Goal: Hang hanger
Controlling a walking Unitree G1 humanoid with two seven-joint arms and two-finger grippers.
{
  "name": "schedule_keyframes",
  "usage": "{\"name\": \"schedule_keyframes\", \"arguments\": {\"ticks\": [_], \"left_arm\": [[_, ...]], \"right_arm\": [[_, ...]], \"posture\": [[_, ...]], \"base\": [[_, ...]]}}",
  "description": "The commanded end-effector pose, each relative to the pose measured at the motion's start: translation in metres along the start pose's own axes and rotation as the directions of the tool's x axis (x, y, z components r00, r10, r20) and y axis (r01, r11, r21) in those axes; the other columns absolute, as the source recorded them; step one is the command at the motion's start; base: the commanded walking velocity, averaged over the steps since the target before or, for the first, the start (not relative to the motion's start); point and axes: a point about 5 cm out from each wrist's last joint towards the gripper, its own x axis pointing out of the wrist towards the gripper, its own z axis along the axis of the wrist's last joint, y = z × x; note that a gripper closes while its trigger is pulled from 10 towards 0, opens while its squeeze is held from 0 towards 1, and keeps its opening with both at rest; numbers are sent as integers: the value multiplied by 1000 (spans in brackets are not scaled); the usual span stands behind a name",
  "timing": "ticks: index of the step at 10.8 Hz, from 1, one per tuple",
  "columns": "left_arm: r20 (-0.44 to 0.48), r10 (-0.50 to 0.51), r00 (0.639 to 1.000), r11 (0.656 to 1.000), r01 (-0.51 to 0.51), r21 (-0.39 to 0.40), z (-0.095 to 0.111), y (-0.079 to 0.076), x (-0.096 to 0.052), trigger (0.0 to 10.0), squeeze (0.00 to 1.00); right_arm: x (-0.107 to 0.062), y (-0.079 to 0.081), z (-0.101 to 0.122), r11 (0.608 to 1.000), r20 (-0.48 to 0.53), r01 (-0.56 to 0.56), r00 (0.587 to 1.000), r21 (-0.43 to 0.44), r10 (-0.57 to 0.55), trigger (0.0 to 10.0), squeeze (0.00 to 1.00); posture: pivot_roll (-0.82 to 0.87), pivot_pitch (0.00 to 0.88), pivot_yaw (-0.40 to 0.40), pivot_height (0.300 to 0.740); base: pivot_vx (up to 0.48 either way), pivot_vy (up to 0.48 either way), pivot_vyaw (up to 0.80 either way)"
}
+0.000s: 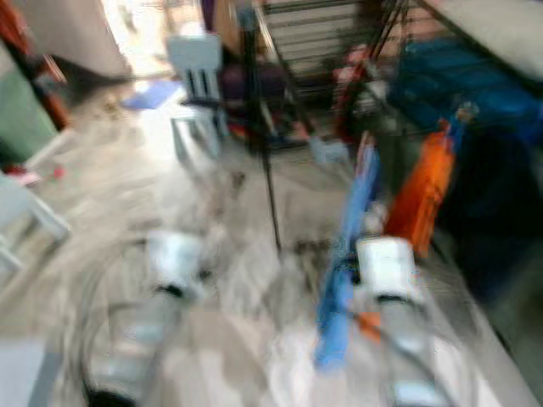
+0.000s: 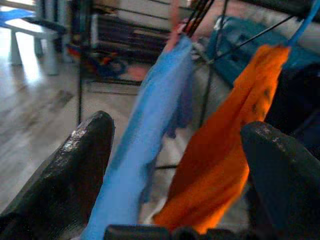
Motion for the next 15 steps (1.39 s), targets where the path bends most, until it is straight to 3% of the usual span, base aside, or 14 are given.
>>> {"name": "schedule_keyframes", "arguments": {"ticks": [1,3,8,11,15], "left_arm": [[-23,56,998,998,-56,7,-1,15,-5,10000,0],[-14,79,997,994,-80,-76,0,17,-5,10000,0],[2,47,999,996,-47,-71,1,14,-9,10000,0],[-21,21,1000,998,-23,-55,-3,14,-11,10000,0],[-42,-8,999,999,6,-51,-8,10,-11,10000,0]], "right_arm": [[2,11,7,999,23,-29,999,15,29,10000,0],[0,13,5,999,9,-44,999,15,44,10000,0],[3,7,7,1000,13,-7,1000,-16,7,10000,0],[4,8,1,1000,-49,26,998,1,-26,10000,0],[27,21,2,997,-130,-24,991,67,33,10000,0]], "posture": [[-134,35,56,740],[-136,36,52,740],[-138,38,44,740],[-140,42,50,740],[-136,47,48,740]], "base": [[0,-412,0],[139,-210,0],[0,0,0],[0,0,0],[0,0,0]]}}
